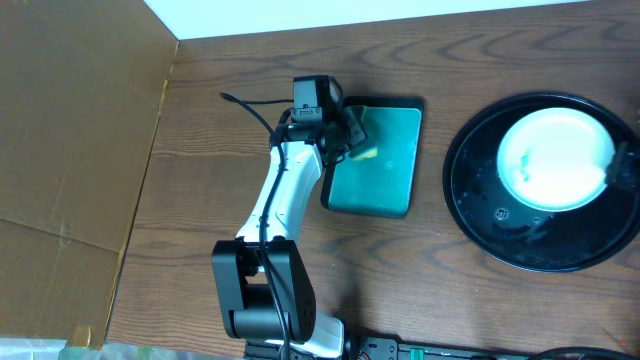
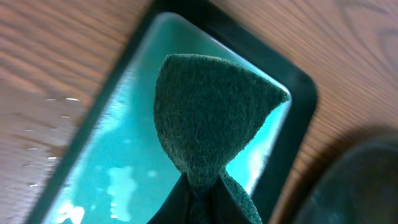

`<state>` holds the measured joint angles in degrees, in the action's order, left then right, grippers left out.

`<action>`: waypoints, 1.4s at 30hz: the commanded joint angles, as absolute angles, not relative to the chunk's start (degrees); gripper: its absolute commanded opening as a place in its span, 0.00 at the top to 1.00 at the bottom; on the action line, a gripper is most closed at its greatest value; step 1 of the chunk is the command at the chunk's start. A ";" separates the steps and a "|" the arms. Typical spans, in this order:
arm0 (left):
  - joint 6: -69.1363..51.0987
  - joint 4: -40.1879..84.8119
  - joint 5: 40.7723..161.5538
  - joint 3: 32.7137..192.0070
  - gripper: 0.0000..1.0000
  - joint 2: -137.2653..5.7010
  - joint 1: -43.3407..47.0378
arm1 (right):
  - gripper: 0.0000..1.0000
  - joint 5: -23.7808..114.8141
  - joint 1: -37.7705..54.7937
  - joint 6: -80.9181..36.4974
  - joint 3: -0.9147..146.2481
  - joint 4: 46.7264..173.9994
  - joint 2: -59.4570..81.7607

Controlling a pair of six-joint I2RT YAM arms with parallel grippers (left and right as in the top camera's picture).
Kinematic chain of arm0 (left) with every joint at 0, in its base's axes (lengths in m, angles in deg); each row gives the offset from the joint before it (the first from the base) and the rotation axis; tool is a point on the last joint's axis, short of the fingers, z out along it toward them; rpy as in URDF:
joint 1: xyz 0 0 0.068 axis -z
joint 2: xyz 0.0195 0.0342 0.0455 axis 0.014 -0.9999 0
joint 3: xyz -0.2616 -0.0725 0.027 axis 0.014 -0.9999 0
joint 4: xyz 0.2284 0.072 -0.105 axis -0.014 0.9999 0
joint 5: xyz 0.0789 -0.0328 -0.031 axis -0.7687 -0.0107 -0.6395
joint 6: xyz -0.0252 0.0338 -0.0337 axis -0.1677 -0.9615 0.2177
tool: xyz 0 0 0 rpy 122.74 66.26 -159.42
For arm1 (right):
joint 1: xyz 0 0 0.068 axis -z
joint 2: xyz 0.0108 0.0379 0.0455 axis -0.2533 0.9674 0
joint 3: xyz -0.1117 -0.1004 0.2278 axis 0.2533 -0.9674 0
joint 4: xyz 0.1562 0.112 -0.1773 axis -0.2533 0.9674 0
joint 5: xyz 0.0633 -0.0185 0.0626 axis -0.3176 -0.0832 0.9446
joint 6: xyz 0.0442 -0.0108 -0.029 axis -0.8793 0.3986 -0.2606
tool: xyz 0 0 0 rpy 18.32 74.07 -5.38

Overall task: Clean dirty plates on tray and stack at the side
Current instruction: 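Move the right gripper to the rim of the last white plate, then bring the left-held sponge to the last plate and scrub it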

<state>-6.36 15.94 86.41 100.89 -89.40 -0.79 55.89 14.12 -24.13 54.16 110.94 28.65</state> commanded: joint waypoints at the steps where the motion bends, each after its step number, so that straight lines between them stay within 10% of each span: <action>1: -9.66 15.18 92.44 100.99 0.93 -89.29 0.37 | 0.99 57.29 12.06 -23.78 55.04 108.45 33.22; 42: 11.01 -11.14 82.65 100.99 0.93 -107.91 37.86 | 0.99 60.00 8.98 -29.49 55.04 93.78 48.73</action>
<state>9.92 -10.66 83.83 100.89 -106.10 37.90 59.71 10.21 -28.75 54.93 93.78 46.86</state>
